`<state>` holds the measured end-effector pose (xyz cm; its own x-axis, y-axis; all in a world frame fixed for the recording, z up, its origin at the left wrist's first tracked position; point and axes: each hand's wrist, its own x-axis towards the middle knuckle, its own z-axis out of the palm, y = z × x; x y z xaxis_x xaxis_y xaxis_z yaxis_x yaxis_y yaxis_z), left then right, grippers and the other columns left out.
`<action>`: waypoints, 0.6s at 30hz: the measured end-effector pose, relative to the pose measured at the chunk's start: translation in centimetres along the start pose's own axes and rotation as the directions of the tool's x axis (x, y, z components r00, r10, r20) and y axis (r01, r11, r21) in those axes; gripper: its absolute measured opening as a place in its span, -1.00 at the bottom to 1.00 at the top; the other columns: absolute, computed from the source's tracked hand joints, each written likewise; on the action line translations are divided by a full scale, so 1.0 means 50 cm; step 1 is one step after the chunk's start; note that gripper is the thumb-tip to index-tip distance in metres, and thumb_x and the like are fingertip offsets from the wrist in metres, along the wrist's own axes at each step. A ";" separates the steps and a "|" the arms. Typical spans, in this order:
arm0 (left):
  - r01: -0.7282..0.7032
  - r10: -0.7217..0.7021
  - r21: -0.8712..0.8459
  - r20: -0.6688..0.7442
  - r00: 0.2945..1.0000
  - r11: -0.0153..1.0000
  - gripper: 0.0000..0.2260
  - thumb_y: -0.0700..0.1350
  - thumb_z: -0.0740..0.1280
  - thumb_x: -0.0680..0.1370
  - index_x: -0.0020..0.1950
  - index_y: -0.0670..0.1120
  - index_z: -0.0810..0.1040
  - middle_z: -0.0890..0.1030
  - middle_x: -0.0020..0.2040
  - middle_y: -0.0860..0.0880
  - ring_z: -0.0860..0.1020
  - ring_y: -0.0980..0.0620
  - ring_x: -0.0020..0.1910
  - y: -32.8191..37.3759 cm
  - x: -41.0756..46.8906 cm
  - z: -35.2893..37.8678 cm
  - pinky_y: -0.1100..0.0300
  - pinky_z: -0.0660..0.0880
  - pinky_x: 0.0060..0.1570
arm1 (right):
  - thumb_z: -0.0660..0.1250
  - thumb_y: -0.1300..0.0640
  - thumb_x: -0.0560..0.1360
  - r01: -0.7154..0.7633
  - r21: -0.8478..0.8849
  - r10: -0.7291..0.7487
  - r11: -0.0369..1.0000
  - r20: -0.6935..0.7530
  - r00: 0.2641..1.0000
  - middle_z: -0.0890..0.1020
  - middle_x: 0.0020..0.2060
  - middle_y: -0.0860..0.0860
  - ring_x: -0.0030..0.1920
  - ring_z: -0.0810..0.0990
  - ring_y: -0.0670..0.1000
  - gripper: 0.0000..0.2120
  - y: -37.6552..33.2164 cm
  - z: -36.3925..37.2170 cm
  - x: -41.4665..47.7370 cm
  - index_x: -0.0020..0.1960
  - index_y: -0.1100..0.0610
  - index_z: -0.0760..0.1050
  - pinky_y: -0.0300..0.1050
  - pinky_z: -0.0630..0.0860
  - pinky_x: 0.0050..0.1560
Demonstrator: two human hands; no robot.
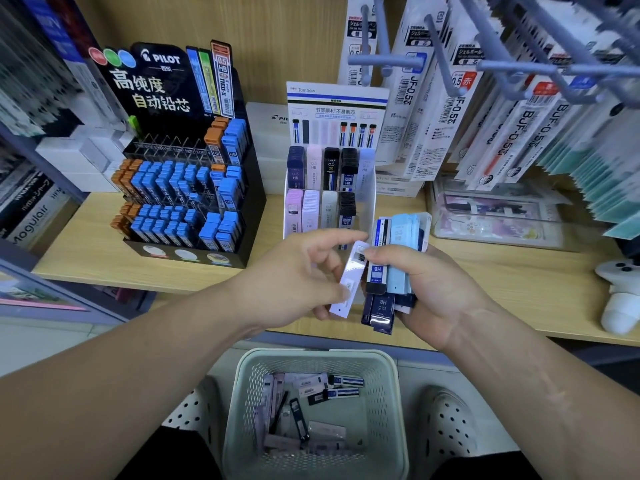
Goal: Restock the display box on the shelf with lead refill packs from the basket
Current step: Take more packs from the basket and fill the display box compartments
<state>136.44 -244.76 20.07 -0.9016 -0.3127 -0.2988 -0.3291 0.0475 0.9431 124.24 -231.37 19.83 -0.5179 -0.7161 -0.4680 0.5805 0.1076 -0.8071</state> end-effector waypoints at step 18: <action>-0.066 -0.012 -0.228 -0.326 0.945 0.971 -0.82 -0.31 0.26 0.62 0.11 -0.18 0.63 0.68 -0.07 -0.25 0.66 -0.15 -0.19 -0.001 0.011 -0.006 0.01 0.63 -0.10 | 0.44 0.35 0.40 -0.045 -0.104 0.046 0.994 0.000 0.999 0.71 0.01 0.26 -0.13 0.67 0.16 -0.67 0.004 0.016 0.003 0.17 0.27 0.61 0.01 0.58 -0.07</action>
<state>136.05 -245.23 19.93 -0.7567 -0.6055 -0.2465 -0.1958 -0.1499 0.9691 124.79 -232.00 19.92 -0.4908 -0.7106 -0.5042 0.5351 0.2109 -0.8180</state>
